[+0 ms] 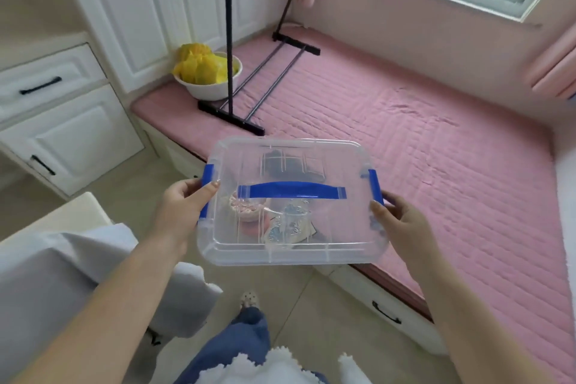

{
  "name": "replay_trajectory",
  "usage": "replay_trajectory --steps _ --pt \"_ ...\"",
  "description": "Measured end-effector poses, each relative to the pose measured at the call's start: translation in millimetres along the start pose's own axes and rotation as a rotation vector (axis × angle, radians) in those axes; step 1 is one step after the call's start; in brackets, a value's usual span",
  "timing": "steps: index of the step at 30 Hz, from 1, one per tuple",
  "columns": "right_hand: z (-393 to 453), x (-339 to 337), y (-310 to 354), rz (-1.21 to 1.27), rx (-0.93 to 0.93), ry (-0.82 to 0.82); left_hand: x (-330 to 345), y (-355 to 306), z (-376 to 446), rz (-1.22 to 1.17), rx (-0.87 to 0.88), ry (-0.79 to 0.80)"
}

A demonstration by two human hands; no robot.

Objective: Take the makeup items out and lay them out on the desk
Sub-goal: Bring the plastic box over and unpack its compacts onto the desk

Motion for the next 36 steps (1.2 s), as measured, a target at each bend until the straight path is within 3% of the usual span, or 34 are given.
replay_trajectory --steps 12,29,36 --pt "217 151 77 -0.066 -0.075 0.303 -102 -45 139 -0.102 0.044 -0.314" --pt "403 498 199 -0.118 -0.223 0.835 -337 -81 223 -0.218 0.087 -0.923" --pt "470 637 261 -0.106 -0.278 0.961 -424 -112 276 -0.249 0.040 -1.056"
Point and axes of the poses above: each hand's wrist, its own z-axis towards the middle knuckle, its own x-axis out of the palm, y = z × x, the point moved 9 cm from there along z, towards the middle knuckle, and after that the axes turned 7 degrees about y, right-handed, at the moved point
